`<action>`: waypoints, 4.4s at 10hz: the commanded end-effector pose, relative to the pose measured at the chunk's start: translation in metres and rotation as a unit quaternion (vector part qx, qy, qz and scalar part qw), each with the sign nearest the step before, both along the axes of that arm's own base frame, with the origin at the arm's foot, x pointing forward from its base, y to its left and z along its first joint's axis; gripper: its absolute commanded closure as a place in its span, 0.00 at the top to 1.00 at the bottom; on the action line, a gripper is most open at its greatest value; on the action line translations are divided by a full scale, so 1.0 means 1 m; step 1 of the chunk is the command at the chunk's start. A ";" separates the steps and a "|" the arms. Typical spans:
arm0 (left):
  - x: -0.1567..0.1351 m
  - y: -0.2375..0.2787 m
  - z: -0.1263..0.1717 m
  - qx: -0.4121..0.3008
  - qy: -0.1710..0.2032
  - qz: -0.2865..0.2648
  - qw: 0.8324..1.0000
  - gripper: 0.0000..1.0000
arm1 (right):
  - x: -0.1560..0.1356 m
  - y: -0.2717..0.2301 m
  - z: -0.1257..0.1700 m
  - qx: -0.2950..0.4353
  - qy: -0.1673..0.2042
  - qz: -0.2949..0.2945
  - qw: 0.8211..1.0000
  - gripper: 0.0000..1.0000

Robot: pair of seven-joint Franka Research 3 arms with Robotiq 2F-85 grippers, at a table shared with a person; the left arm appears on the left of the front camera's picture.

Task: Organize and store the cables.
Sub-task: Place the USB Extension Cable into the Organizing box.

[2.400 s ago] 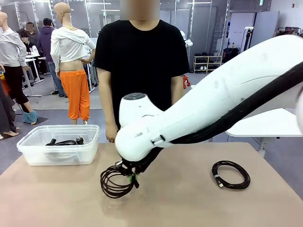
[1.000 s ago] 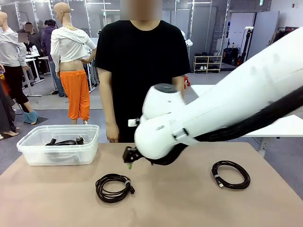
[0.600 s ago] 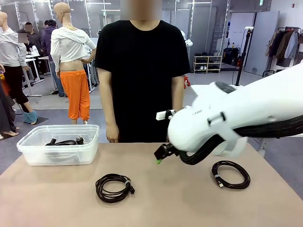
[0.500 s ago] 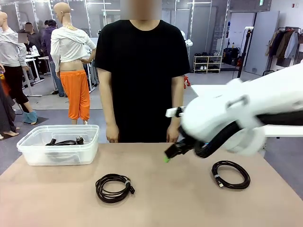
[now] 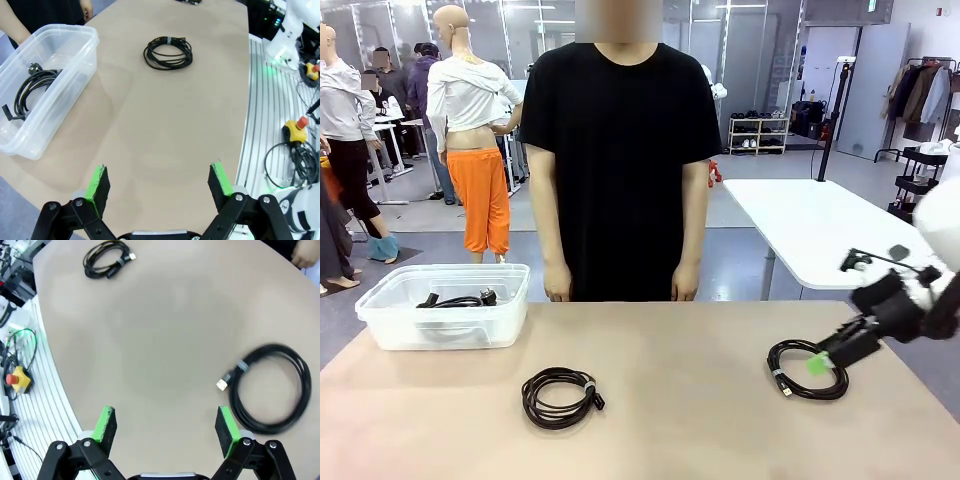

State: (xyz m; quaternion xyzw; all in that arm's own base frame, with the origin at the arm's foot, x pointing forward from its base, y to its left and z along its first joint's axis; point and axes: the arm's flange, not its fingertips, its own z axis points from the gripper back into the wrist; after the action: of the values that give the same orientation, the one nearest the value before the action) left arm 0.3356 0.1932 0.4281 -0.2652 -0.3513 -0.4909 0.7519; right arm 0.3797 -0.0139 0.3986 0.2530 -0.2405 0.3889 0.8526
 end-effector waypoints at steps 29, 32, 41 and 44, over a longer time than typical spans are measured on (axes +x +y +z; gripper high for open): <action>0.025 -0.361 0.016 0.154 0.046 -0.101 0.982 1.00 | -0.044 -0.140 -0.012 0.059 -0.022 -0.107 0.992 1.00; 0.029 -0.361 0.015 0.149 0.043 -0.105 0.982 1.00 | -0.044 -0.140 -0.012 0.059 -0.022 -0.107 0.992 1.00; 0.097 -0.473 -0.011 0.231 0.195 0.302 0.904 1.00 | -0.044 -0.140 -0.012 0.059 -0.022 -0.107 0.992 1.00; 0.113 -0.498 -0.029 0.207 0.257 0.427 0.842 1.00 | -0.044 -0.140 -0.012 0.059 -0.022 -0.107 0.992 1.00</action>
State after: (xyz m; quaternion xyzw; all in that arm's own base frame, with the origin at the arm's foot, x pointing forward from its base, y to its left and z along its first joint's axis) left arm 0.4367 -0.2813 0.3969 -0.0506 -0.1315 -0.1448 0.9794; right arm 0.3336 -0.1535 0.3867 0.2701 -0.3009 0.2908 0.8671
